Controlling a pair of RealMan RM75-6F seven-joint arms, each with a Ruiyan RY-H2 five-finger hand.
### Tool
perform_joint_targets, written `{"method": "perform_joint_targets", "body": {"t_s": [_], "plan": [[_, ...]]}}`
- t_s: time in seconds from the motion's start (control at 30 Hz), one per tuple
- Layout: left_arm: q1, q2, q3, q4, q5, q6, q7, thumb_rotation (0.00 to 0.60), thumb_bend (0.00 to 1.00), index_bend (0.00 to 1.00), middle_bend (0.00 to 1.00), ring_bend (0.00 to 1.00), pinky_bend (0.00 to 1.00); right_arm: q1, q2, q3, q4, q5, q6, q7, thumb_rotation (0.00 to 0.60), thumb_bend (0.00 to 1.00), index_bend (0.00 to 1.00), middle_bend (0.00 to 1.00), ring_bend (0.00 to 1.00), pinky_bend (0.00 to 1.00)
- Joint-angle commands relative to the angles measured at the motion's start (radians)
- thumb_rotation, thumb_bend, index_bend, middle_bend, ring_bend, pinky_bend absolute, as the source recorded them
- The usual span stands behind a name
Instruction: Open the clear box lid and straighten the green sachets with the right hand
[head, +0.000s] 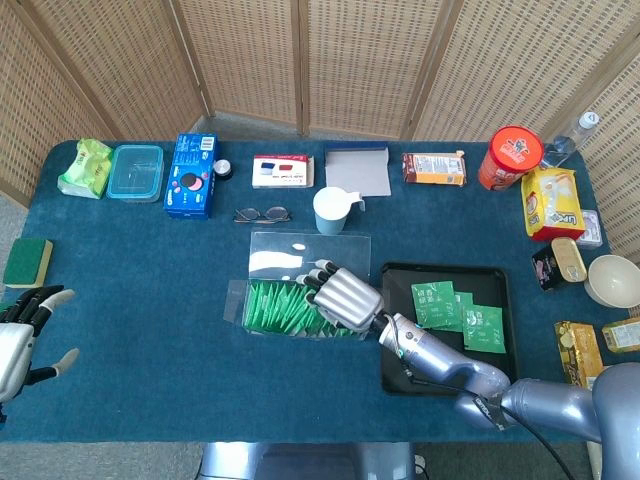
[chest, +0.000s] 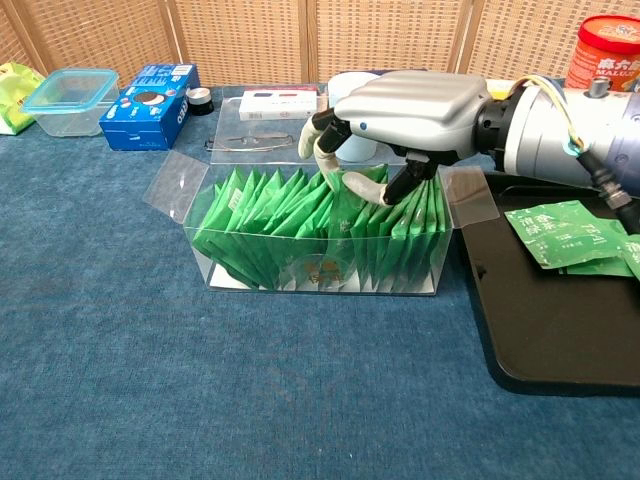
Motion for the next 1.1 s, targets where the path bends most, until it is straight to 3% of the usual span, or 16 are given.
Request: {"method": "perform_joint_targets", "body": {"t_s": [0.03,0.53,1.1], "plan": [[0.000,-0.001,-0.001,0.001,0.001,0.002,0.000,0.600,0.19,0.18,0.16,0.13,0.26,-0.001,-0.003,0.003,0.001,-0.003,0.007,0.002,0.600,0.61,0.64,0.27,0.28,0.20],[0.000,-0.008,0.000,0.005,0.003,0.001,-0.003,0.600,0.19,0.18,0.16,0.13,0.26,-0.044,0.056,0.031,-0.047,-0.001,0.095,0.029,0.600,0.62,0.67,0.29,0.30,0.20],[0.007,-0.011,0.004,-0.015,0.028,0.021,0.006,0.600,0.19,0.18,0.16,0.13,0.26,-0.238,0.285,0.020,-0.198,-0.004,0.332,0.039,0.600,0.62,0.66,0.29,0.30,0.20]]}}
